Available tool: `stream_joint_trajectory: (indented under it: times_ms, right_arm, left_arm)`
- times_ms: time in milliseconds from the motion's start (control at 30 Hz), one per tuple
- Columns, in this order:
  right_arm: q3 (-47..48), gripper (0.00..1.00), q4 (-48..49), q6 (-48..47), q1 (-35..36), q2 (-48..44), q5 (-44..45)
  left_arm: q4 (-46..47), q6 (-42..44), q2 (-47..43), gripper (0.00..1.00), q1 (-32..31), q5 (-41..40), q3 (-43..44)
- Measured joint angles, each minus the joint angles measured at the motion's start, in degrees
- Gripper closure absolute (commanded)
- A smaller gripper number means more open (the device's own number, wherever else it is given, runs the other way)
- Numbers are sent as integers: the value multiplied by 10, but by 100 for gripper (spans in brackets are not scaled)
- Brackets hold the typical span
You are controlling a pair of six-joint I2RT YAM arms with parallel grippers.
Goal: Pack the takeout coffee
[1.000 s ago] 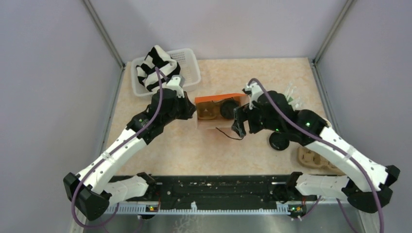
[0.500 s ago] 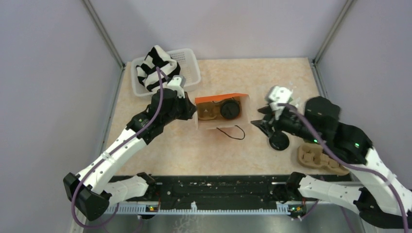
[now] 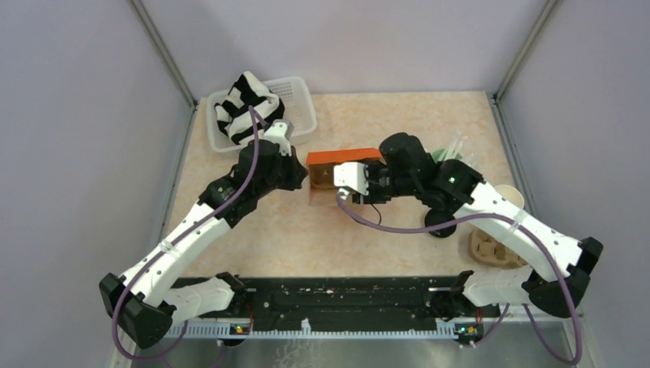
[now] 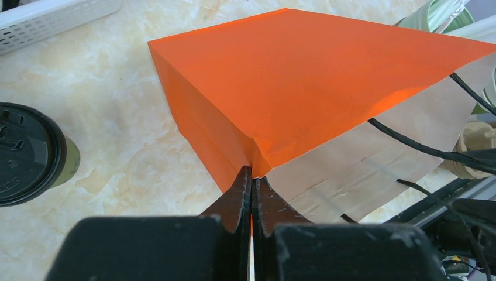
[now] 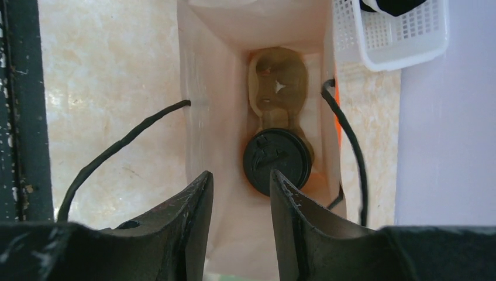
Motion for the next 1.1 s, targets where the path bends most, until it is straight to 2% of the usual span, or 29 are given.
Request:
stream_joint_trajectory:
  times_ms: [367,533,700,900,1100]
  right_arm:
    - [3,58,31,-56,0,105,-12]
    - [2,49,52,-67,0,137,28]
    - [-17,29,77,-68,0,156,82]
    - [-49,20,94,-75,-2,161,114]
    - [-62,17,116,-84,-5,178,136]
  left_arm:
    - [-2,19,12,100,0,-12,12]
    - [1,23,16,100,0,-11,12]
    - [1,24,16,100,-1,-11,12]
    - [2,26,16,100,-1,-11,12]
    - [3,30,16,100,-1,-11,12]
